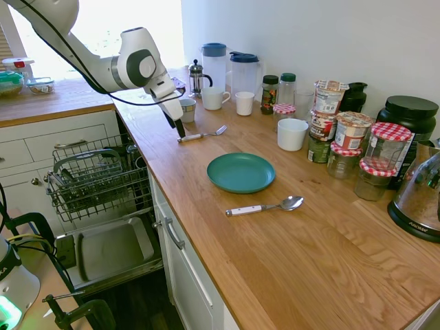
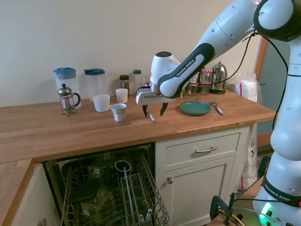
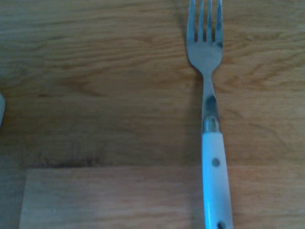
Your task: Put the fork in the dishwasher
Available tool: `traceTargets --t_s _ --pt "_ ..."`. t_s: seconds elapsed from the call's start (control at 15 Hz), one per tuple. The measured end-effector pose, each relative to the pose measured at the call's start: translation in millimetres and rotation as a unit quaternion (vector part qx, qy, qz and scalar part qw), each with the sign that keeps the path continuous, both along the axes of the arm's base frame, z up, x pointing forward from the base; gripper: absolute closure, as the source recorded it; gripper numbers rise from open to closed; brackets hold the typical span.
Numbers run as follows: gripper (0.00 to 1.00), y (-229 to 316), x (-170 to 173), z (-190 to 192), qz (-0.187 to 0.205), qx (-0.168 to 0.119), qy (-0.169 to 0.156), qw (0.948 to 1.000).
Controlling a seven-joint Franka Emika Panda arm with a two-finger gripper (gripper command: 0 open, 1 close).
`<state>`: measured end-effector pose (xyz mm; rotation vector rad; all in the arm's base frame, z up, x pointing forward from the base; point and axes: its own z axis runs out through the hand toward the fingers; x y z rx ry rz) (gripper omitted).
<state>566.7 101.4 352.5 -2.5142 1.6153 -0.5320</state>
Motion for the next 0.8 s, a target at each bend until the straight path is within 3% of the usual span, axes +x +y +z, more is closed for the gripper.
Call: traceTargets --t_s 0.33,0.6,0.67,0.8 --pt "0.00 -2.9 33.1 -14.9 -0.029 -0.006 0.011 0.9995" --pt "0.00 -6.8 39.4 -16.1 -0.040 -0.009 0.020 0.9990" --pt "1.00 -6.2 39.2 -16.9 -0.040 -0.010 0.023 0.9989" --pt "1.00 -5.0 38.4 -19.2 -0.041 -0.010 0.028 0.9987"
